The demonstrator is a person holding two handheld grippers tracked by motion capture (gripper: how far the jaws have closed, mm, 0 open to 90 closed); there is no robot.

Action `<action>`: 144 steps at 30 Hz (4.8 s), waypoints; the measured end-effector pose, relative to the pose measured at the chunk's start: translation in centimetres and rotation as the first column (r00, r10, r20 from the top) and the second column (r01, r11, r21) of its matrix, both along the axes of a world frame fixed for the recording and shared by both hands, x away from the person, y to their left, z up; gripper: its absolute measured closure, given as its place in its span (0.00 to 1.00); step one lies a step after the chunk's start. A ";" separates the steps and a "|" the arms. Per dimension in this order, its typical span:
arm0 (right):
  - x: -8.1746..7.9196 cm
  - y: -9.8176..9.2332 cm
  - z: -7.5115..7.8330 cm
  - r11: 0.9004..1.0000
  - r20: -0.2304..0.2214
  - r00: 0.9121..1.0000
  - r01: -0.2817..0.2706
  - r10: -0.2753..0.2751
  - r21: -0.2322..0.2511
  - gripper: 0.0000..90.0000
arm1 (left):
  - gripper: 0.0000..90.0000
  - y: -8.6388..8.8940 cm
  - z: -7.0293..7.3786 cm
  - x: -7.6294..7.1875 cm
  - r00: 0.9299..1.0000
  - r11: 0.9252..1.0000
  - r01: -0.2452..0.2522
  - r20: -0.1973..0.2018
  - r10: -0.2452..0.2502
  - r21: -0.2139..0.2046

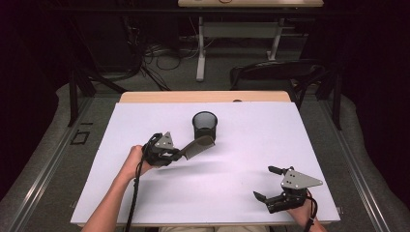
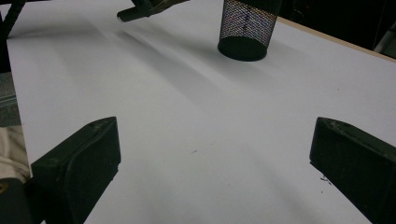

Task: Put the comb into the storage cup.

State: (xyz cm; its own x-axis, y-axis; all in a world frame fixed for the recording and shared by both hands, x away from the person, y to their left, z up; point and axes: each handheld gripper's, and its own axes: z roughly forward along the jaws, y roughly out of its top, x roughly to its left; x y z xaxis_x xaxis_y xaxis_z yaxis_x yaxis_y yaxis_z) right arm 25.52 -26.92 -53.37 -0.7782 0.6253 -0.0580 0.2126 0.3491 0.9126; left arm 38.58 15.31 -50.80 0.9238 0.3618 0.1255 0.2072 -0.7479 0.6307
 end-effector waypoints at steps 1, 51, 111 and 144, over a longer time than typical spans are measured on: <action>0.0 0.0 0.0 1.000 0.000 1.000 0.001 -0.001 -0.001 0.02 | 0.80 0.0 0.0 0.0 1.000 1.000 0.001 0.000 -0.001 -0.003; 0.0 -0.1 0.1 1.000 0.010 1.000 0.015 -0.015 -0.004 0.02 | 0.80 0.9 0.4 -1.4 0.991 0.973 -0.105 0.060 0.120 -0.206; 0.1 -0.1 0.0 1.000 0.003 1.000 0.019 -0.019 -0.004 0.02 | 0.80 0.1 0.9 -0.8 0.959 0.923 -0.212 0.115 0.260 -0.323; 0.1 0.0 0.0 1.000 0.003 1.000 0.024 -0.024 -0.011 0.02 | 0.80 0.1 2.4 -0.5 0.931 0.878 -0.264 0.130 0.340 -0.400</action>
State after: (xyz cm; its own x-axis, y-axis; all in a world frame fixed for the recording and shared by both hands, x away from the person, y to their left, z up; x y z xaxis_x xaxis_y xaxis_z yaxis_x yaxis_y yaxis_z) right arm 25.58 -26.95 -53.36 -0.7630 0.6429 -0.0669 0.2183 0.3537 0.9095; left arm 38.10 15.38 -48.44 0.7334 0.6738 0.0896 0.2330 -0.3731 0.8981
